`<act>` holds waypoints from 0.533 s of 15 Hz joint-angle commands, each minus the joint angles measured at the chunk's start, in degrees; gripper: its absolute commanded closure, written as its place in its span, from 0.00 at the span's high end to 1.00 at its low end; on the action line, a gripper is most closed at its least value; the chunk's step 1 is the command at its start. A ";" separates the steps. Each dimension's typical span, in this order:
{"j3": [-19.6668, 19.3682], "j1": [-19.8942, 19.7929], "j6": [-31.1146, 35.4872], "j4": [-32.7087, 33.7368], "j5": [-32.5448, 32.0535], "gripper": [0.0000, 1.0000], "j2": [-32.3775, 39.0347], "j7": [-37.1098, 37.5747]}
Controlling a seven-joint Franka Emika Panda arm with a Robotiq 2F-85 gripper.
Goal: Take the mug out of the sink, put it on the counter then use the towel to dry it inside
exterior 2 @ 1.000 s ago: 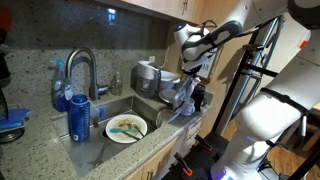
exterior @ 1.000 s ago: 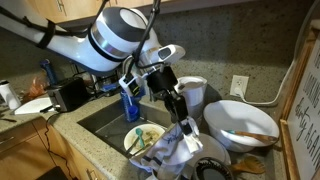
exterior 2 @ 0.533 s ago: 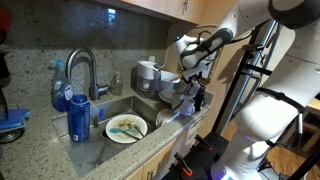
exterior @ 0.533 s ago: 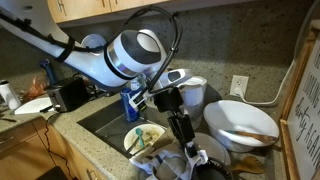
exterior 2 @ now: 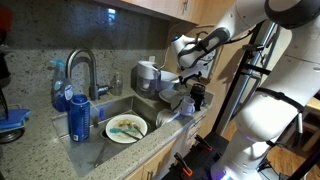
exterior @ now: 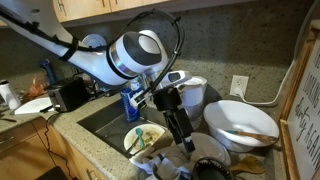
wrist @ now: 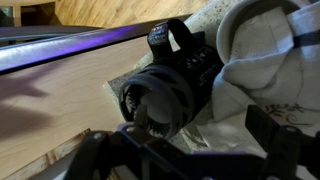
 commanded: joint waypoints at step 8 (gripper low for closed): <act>2.01 2.60 -3.97 1.53 18.24 1.00 -6.33 -20.85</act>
